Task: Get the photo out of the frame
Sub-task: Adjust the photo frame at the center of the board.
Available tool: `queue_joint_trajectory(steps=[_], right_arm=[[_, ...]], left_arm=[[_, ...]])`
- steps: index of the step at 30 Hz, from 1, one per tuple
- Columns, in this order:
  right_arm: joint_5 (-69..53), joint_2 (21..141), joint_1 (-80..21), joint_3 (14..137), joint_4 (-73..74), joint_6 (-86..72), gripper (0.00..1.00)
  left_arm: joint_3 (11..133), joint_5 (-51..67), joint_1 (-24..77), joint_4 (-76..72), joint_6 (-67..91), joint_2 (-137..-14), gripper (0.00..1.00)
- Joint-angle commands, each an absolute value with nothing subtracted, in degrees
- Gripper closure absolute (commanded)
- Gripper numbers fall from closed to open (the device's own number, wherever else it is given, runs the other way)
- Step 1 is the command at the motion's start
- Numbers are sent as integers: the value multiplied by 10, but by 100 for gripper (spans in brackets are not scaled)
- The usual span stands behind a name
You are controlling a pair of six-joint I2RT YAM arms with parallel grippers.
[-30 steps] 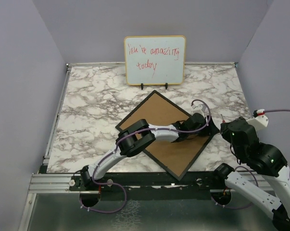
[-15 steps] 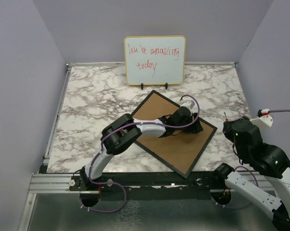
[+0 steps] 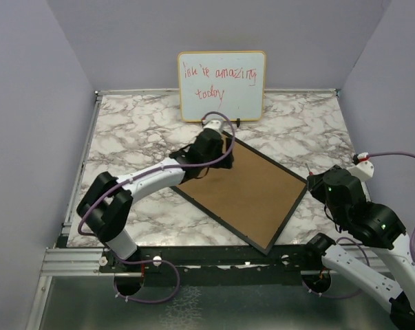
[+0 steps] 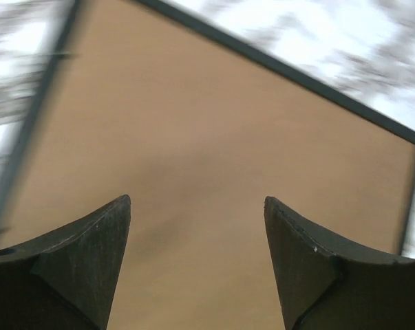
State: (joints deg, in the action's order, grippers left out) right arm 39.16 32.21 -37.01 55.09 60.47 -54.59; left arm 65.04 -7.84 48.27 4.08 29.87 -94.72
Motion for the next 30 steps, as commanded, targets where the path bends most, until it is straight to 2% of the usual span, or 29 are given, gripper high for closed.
queue_joint_trajectory(steps=[1, 5, 9, 16, 22, 27, 30], right_arm=[[347, 321, -370, 537, 556, -518, 99], [316, 332, -371, 523, 535, -509, 100], [294, 347, -370, 522, 519, -500, 99], [261, 355, -370, 520, 504, -489, 100], [258, 350, -370, 515, 504, -490, 100], [248, 345, -370, 504, 496, -490, 100], [227, 351, -370, 495, 479, -473, 99]], left_arm=[[577, -119, 380, 116, 247, -896, 21], [578, -60, 327, 139, 190, -906, 20], [609, -41, 316, 178, 149, -949, 20], [631, -2, 273, 214, 139, -1014, 22], [596, 18, 261, 216, 145, -1003, 25], [547, 35, 258, 218, 165, -973, 36], [500, -2, 258, 214, 198, -942, 48]])
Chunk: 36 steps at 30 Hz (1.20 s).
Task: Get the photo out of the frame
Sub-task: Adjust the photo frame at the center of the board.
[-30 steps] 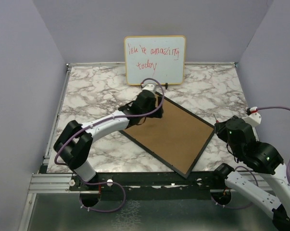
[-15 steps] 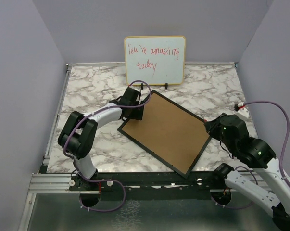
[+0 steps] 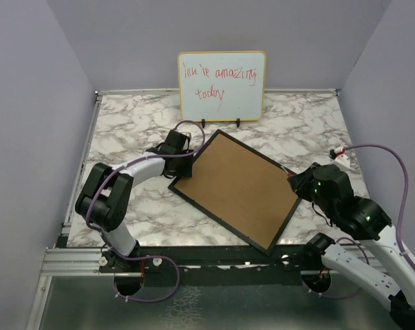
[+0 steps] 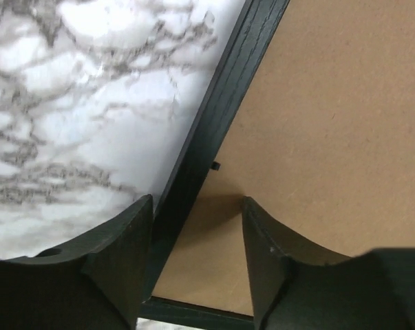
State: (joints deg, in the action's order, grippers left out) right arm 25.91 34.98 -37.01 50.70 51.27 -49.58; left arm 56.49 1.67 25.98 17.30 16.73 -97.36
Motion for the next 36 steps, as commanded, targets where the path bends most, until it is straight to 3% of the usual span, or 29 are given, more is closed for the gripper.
queue_joint_trajectory(steps=[1, 7, 17, 26, 27, 32, 36], right_arm=[[218, 355, -370, 492, 472, -469, 100], [138, 377, -370, 467, 422, -451, 99], [21, 406, -370, 439, 360, -429, 99], [-180, 425, -370, 402, 256, -362, 100], [-208, 423, -370, 394, 237, -356, 99], [-275, 414, -370, 363, 173, -320, 99], [-313, 427, -370, 352, 155, -284, 99]], left_arm=[[482, -16, 258, 212, 215, -930, 53], [364, -36, 258, 179, 304, -839, 75], [215, -79, 281, 160, 465, -670, 97], [132, -136, 410, 187, 630, -508, 100], [137, -143, 422, 196, 637, -494, 95], [229, -183, 445, 299, 612, -450, 30], [327, -195, 445, 319, 519, -441, 13]])
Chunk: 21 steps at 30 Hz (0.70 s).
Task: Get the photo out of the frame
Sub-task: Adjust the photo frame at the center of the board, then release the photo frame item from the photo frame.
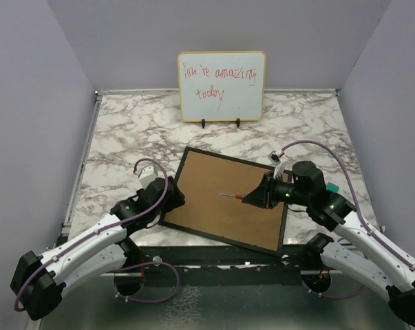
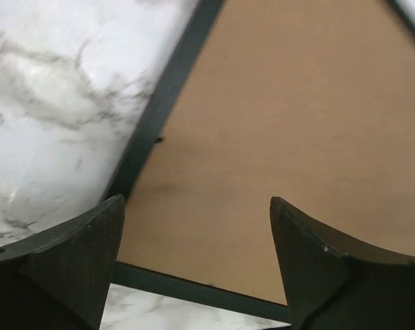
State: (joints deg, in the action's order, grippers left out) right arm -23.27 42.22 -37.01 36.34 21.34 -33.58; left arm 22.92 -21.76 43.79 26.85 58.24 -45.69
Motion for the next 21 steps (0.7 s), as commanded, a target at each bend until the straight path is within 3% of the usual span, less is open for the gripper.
queue_joint_trajectory(steps=[1, 5, 12, 17, 21], right_arm=[[-320, 435, -370, 349, 150, -279, 99], [-313, 481, -370, 329, 118, -299, 99], [-301, 577, -379, 269, -88, -388, 99], [-261, 653, -408, 287, -143, -367, 99], [-213, 700, -447, 311, -158, -351, 99]], left_arm=[[346, -198, 445, 326, 497, -446, 10], [379, -257, 444, 372, 493, -468, 1], [317, -307, 442, 358, 565, -488, 1], [269, -333, 427, 349, 618, -447, 1], [225, -270, 370, 316, 599, -415, 1]])
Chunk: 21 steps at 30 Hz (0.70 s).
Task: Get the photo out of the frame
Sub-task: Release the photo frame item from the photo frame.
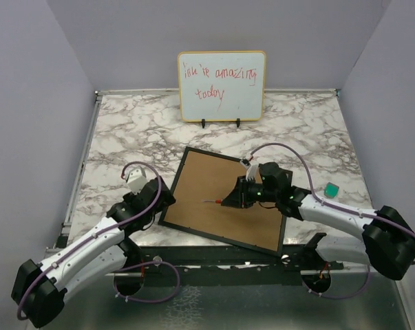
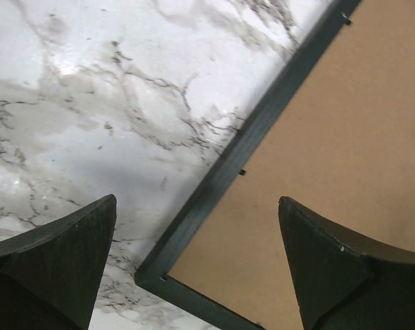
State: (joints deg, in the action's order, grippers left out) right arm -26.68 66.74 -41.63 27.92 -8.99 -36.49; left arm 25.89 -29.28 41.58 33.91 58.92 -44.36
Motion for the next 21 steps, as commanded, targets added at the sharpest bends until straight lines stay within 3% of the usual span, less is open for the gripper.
queue_joint_trajectory(steps=[1, 12, 17, 21], right_arm=[[-201, 713, -456, 317, -159, -350, 99], [-176, 830, -508, 357, -218, -380, 99], [-175, 885, -522, 384, -241, -409, 99], [-155, 921, -523, 405, -240, -439, 99]], left_arm=[[218, -253, 356, 310, 588, -419, 1], [189, -215, 320, 288, 598, -445, 1], [177, -210, 316, 288, 610, -407, 12], [168, -202, 316, 311, 626, -380, 14]])
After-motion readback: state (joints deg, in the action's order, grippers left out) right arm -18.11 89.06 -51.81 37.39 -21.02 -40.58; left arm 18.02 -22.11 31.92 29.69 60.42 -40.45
